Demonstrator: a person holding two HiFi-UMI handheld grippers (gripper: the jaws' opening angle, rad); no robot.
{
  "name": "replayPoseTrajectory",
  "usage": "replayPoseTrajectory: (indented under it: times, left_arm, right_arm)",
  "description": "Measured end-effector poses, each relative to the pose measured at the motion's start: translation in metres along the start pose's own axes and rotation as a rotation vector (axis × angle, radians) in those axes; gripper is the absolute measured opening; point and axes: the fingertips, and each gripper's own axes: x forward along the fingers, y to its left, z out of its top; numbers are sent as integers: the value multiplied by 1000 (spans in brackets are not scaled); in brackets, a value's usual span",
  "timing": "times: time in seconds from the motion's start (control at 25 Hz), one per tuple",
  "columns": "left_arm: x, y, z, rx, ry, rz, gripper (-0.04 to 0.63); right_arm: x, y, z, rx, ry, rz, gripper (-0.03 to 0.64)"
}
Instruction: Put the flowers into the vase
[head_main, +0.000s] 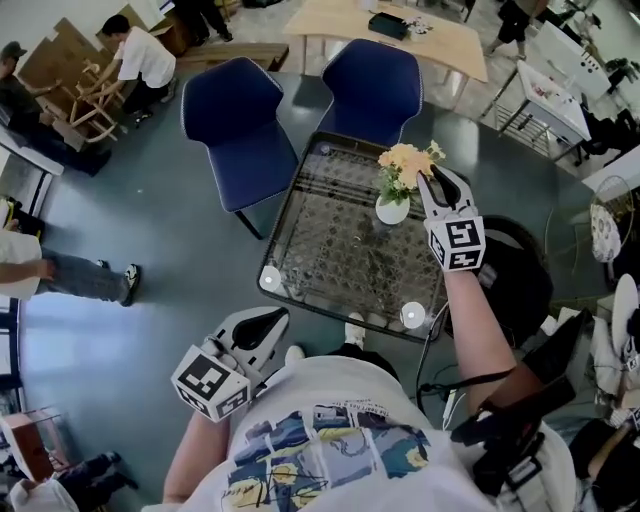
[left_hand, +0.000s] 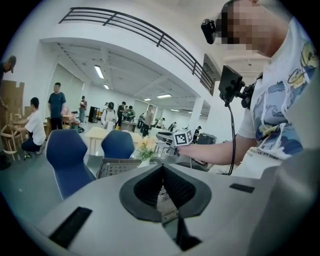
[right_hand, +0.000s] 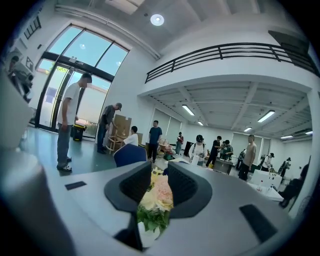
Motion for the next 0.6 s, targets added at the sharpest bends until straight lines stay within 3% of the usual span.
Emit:
replayPoseTrajectory:
  times: [0.28,0.6]
  left_arm:
    - [-34,-12,-3,59,-12,-112,9]
    - [-75,-27,-17,131,-13,-236,9]
  right_arm:
    - [-61,49,28,57,49,-28,86]
    - [-136,142,48,156,65,-27,84]
